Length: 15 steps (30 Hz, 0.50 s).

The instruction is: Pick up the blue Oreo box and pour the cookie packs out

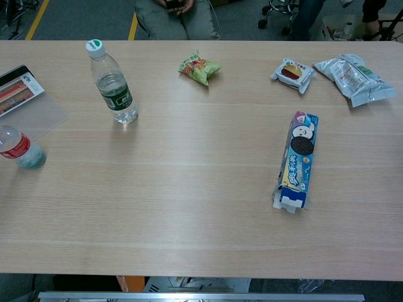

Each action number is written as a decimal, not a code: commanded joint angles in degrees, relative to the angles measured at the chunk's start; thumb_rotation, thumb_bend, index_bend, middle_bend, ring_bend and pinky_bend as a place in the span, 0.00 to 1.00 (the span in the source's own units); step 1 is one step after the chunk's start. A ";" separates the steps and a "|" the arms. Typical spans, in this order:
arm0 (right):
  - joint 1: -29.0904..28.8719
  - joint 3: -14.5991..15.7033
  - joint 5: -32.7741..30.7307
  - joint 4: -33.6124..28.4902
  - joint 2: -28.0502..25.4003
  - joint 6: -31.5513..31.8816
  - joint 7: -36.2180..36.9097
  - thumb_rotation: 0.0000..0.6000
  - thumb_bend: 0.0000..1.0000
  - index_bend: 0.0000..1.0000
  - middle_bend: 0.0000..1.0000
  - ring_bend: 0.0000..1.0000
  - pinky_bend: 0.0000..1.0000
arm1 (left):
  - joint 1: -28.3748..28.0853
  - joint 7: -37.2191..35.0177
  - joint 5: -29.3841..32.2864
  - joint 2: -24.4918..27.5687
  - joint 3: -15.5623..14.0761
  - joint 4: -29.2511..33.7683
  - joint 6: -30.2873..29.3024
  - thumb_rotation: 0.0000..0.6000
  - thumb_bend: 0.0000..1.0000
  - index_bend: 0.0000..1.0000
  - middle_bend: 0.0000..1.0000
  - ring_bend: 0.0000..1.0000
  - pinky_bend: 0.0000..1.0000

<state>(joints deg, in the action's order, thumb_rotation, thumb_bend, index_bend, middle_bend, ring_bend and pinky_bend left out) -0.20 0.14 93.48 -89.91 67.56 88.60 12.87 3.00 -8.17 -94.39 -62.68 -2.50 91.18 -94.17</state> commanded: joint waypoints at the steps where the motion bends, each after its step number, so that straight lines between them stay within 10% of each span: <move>1: -0.27 0.15 0.25 -0.12 -0.17 -0.29 -0.07 1.00 0.23 0.18 0.26 0.18 0.26 | 0.05 -0.02 0.01 -0.04 -0.06 -0.09 0.00 1.00 0.26 0.16 0.13 0.10 0.07; 15: -5.18 -0.87 0.54 -0.87 -2.38 -6.20 -2.56 1.00 0.23 0.18 0.26 0.18 0.26 | 0.13 -0.12 0.40 -0.05 0.08 -0.16 0.05 1.00 0.26 0.16 0.13 0.10 0.07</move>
<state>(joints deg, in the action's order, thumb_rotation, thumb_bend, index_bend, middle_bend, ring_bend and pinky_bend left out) -4.46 -0.36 93.92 -90.76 65.61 83.38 11.05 3.14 -8.29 -93.99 -62.73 -2.42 91.01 -94.12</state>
